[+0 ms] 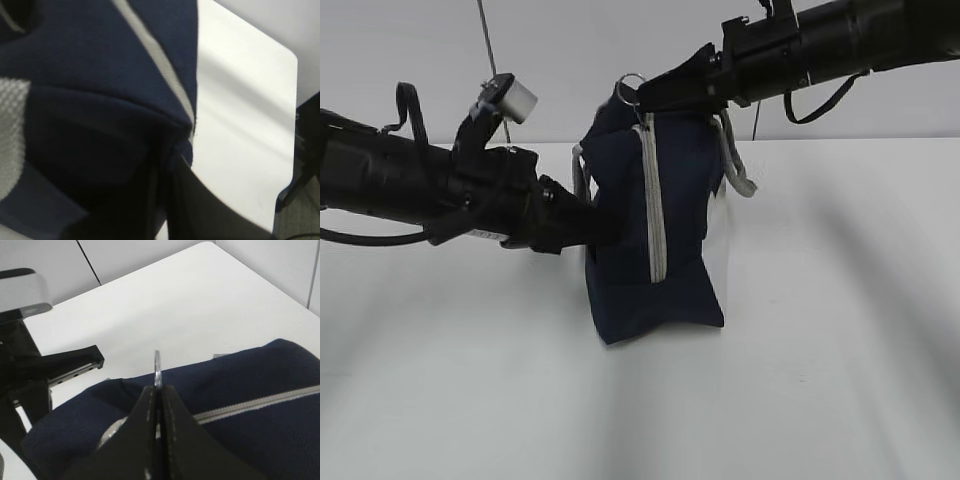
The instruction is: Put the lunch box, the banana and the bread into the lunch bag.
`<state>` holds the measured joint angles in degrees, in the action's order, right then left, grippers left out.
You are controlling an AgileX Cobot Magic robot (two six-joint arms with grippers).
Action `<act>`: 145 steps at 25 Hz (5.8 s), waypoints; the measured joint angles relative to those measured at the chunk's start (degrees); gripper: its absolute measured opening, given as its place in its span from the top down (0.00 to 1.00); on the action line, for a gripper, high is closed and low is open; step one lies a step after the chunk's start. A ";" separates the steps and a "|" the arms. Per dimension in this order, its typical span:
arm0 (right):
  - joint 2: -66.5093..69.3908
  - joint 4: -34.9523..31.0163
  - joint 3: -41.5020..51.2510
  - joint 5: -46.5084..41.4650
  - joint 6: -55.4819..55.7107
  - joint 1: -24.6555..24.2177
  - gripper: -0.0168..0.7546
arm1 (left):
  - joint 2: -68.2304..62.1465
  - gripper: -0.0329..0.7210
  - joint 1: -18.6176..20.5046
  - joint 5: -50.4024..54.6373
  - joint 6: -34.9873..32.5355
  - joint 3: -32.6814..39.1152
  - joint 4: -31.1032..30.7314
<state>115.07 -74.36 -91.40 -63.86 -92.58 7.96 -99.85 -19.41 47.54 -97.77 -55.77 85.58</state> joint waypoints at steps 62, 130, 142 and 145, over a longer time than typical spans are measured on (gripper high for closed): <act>1.73 3.76 -5.15 3.29 4.25 0.00 1.00 | 3.48 0.95 -0.55 2.20 50.03 -1.91 1.35; 19.95 15.86 -30.16 3.01 13.36 -1.26 1.00 | -6.92 0.24 11.25 13.68 80.39 -32.92 -28.07; 19.95 16.98 -30.16 2.75 13.60 -1.26 1.00 | -13.26 0.24 9.96 10.69 86.91 -46.98 -40.44; 19.95 17.51 -30.16 2.75 13.60 -1.26 1.00 | -16.57 0.24 8.42 10.77 86.92 -48.87 -39.20</act>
<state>135.03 -56.85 -121.56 -61.12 -78.98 6.70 -116.42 -10.99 58.31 -10.85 -104.64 46.38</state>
